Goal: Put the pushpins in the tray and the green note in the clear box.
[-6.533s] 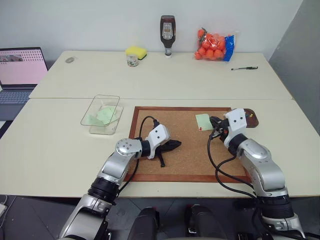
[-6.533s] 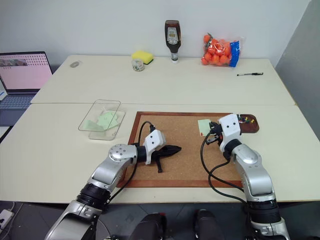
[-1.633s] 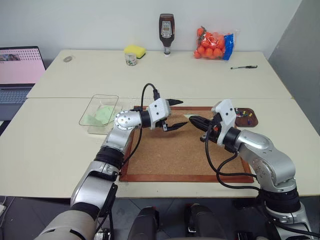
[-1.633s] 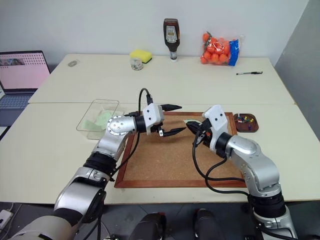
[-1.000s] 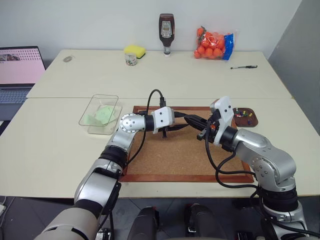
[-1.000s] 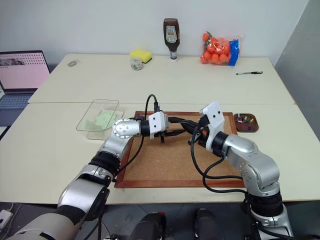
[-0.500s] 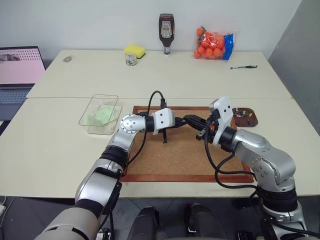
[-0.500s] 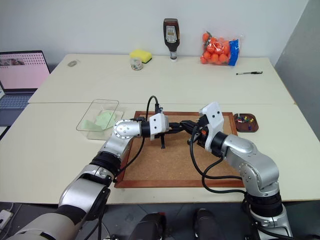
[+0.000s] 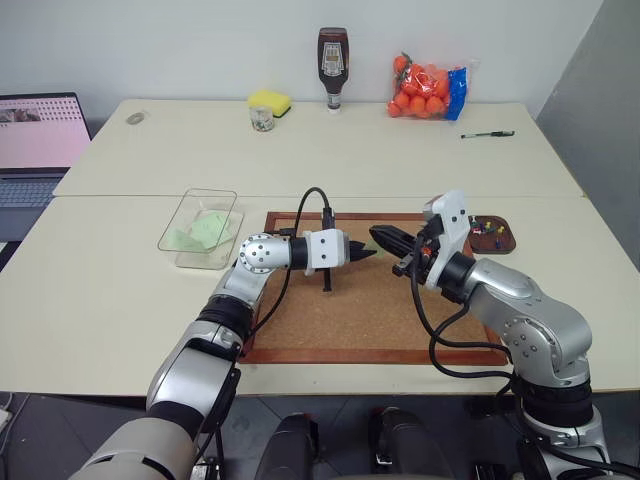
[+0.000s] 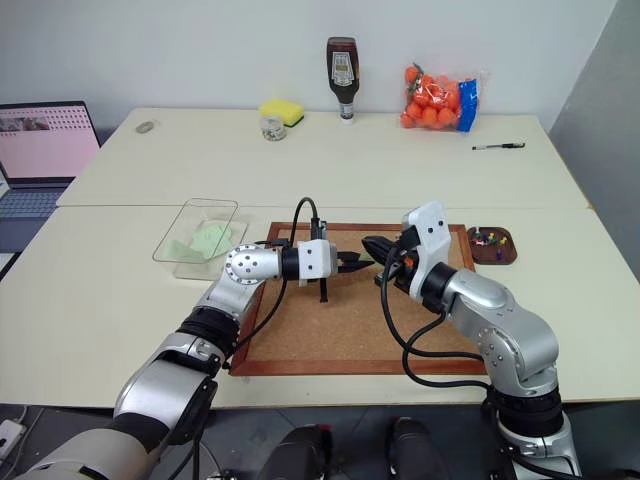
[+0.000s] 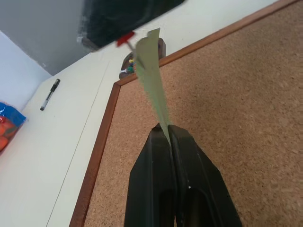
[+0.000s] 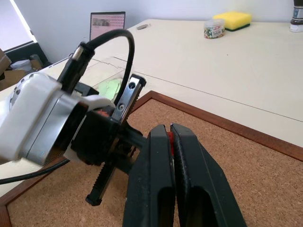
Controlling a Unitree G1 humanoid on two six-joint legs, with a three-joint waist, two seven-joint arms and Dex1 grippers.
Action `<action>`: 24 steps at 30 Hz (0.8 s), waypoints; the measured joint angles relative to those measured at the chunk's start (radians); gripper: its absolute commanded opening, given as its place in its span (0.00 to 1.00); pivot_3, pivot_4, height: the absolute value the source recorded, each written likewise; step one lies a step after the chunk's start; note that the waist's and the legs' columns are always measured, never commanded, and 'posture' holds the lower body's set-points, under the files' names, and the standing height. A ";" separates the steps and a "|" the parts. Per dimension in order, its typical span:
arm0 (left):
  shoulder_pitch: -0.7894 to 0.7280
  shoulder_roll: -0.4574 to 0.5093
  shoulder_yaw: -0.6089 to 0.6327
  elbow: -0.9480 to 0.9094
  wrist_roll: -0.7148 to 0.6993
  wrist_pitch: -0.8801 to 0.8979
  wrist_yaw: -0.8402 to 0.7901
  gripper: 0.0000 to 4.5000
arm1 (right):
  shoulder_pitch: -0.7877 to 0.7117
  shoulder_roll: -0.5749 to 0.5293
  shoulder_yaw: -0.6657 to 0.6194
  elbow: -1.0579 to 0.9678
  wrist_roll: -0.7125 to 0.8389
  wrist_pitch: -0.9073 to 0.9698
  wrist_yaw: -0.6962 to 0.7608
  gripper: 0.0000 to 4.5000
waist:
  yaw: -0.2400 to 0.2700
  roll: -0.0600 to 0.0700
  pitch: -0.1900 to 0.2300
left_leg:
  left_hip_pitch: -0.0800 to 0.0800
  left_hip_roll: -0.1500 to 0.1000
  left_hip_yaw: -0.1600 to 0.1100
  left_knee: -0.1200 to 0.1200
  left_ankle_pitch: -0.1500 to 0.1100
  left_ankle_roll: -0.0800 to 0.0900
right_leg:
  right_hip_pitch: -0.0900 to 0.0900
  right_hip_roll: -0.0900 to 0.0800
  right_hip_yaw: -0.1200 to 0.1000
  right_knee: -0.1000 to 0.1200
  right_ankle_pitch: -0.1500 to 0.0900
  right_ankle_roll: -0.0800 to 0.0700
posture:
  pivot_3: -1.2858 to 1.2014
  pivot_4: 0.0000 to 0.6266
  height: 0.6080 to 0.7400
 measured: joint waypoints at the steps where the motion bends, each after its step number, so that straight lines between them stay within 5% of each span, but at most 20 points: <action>1: 0.001 0.005 -0.003 0.000 0.012 -0.013 0.014 0.01 | 0.000 0.000 -0.004 -0.001 0.001 0.000 -0.005 0.00 | 0.000 0.000 0.000 | 0.000 0.000 0.000 0.000 0.000 0.000 | 0.000 0.000 0.000 0.000 0.000 0.000 | 0.52 0.24 1.00; 13: 0.052 0.040 -0.016 -0.026 0.046 -0.005 0.091 0.01 | 0.056 -0.112 -0.150 0.001 -0.011 -0.007 -0.032 0.00 | 0.000 0.000 0.000 | 0.000 0.000 0.000 0.000 0.000 0.000 | 0.000 0.000 0.000 0.000 0.000 0.000 | 0.52 0.24 1.00; 24: 0.141 0.040 0.030 -0.335 -0.059 0.319 0.103 0.01 | 0.015 -0.211 -0.165 0.449 -0.271 -0.214 -0.108 0.00 | -0.008 0.000 0.000 | 0.004 0.002 0.005 0.000 0.000 0.000 | 0.000 0.001 0.002 0.002 0.001 -0.001 | 0.52 0.24 1.00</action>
